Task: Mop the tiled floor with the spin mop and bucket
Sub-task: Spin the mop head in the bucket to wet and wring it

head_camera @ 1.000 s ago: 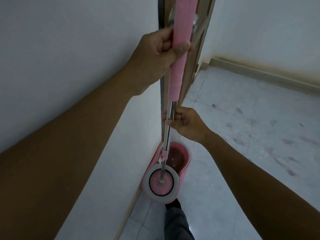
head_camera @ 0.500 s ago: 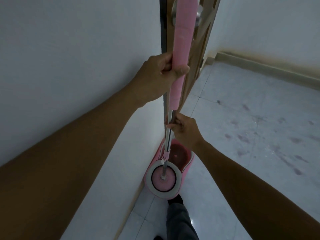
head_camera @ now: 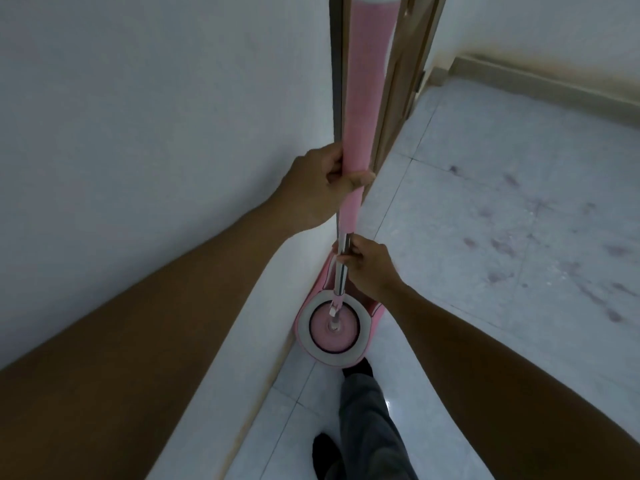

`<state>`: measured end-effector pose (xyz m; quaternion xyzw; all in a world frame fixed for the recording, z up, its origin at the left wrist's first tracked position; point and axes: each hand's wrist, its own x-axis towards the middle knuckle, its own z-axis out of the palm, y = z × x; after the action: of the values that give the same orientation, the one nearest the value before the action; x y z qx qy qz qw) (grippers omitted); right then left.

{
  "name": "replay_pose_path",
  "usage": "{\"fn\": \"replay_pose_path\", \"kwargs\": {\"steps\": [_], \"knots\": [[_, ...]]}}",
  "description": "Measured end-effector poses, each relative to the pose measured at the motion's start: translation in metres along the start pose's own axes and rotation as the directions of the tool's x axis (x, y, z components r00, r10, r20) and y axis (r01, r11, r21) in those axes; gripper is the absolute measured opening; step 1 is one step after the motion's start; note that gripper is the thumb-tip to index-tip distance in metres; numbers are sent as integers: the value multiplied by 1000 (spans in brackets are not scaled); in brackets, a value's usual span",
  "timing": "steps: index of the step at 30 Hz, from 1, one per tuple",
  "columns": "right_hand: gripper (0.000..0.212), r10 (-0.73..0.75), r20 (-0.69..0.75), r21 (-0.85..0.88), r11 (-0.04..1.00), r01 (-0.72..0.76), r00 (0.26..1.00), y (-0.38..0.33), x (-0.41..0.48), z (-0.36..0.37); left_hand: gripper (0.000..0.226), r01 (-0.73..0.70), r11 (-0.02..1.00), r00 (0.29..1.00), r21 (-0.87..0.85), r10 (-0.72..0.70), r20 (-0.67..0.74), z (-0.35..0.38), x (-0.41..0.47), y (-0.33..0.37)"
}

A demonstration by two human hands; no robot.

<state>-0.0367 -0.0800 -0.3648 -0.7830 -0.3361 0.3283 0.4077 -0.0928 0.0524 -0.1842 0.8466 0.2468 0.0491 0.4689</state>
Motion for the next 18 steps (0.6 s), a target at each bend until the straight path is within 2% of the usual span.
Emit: {"fn": "replay_pose_path", "kwargs": {"steps": [4, 6, 9, 13, 16, 18], "knots": [[14, 145, -9, -68, 987, -145, 989, 17, 0, 18, 42, 75, 995, 995, 68, -79, 59, 16, 0, -15], [12, 224, 22, -80, 972, -221, 974, 22, 0, 24, 43, 127, 982, 984, 136, -142, 106, 22, -1, -22], [14, 287, 77, -101, 955, -278, 955, 27, -5, 32, 41, 161, 979, 978, 128, -176, 114, 27, -11, -31], [16, 212, 20, -4, 977, -212, 977, 10, -18, 21, 42, 110, 993, 993, 40, -111, 34, 17, -28, -21], [26, 131, 57, -3, 991, -131, 990, -11, -20, -1, 43, 45, 999, 998, -12, -44, 46, 1, -32, -2], [26, 73, 52, 22, 997, -74, 996, -26, -21, -17, 42, 3, 994, 999, -105, 1, 36, -11, -33, 16]]}}
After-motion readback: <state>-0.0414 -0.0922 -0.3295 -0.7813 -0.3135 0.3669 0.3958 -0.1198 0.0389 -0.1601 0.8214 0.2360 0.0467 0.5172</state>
